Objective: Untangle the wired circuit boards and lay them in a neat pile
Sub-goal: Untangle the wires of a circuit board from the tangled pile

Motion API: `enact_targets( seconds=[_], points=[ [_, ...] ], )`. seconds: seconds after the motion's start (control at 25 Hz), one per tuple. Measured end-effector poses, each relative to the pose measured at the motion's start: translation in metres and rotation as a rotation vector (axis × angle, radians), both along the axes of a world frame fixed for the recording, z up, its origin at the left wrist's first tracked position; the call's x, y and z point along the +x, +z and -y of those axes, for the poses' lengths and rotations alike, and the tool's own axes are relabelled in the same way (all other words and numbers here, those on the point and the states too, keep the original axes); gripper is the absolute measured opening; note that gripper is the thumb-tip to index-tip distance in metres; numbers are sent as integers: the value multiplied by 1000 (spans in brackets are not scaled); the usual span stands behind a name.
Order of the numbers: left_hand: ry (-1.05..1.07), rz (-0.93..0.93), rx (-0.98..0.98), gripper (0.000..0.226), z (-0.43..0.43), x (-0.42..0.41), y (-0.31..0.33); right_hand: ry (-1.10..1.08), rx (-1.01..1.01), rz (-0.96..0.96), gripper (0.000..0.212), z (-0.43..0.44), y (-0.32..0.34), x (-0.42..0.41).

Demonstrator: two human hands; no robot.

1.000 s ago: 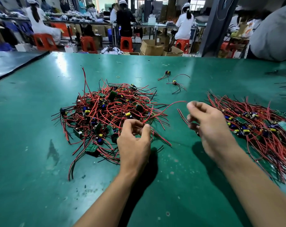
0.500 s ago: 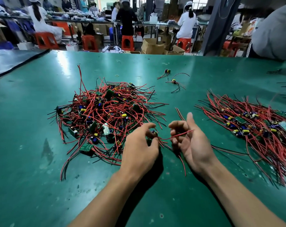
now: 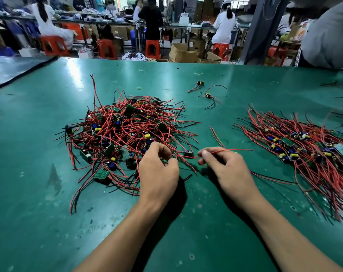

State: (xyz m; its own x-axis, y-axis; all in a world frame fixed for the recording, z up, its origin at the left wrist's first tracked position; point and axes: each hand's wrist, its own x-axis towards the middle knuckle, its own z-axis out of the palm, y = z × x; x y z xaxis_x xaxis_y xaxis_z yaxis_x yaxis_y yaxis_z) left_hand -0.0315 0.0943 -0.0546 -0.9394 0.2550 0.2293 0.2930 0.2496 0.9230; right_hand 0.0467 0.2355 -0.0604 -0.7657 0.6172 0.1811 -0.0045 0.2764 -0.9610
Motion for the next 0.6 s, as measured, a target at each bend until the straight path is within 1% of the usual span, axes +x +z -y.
enact_targets(
  seconds=[0.08, 0.16, 0.2, 0.24, 0.28, 0.32, 0.36, 0.4, 0.44, 0.48, 0.52, 0.6],
  points=[
    [-32, 2, 5, 19, 1, 1, 1, 1, -471, -128, 14, -6, 10, 2],
    [-85, -39, -9, 19, 2, 3, 3, 108, -902, -241, 19, -13, 23, 7],
    [-129, -54, -7, 18, 2, 3, 4, 174, -1065, -279, 22, -17, 28, 10],
    [-178, -48, 6, 14, 2, 4, 5, 242, -1170, -301, 22, -19, 32, 12],
    [-231, -12, 34, 11, 2, 5, 6, 313, -1226, -309, 20, -20, 34, 14],
    [-284, 64, 87, 9, 2, 6, 8, 385, -1253, -306, 16, -19, 35, 15],
    [-333, 191, 169, 11, 1, 7, 11, 447, -1255, -294, 19, -16, 36, 16],
    [-387, 362, 278, 15, -1, 8, 16, 492, -1233, -265, 28, -14, 36, 16],
    [-443, 542, 392, 19, -2, 10, 21, 510, -1203, -231, 33, -13, 36, 15],
    [-492, 689, 477, 22, -3, 11, 26, 503, -1173, -194, 32, -12, 35, 14],
    [-537, 790, 522, 24, -4, 12, 29, 478, -1140, -158, 25, -10, 34, 13],
    [-615, 911, 544, 32, -3, 10, 32, 402, -1091, -88, 16, -7, 32, 10]
  ],
)
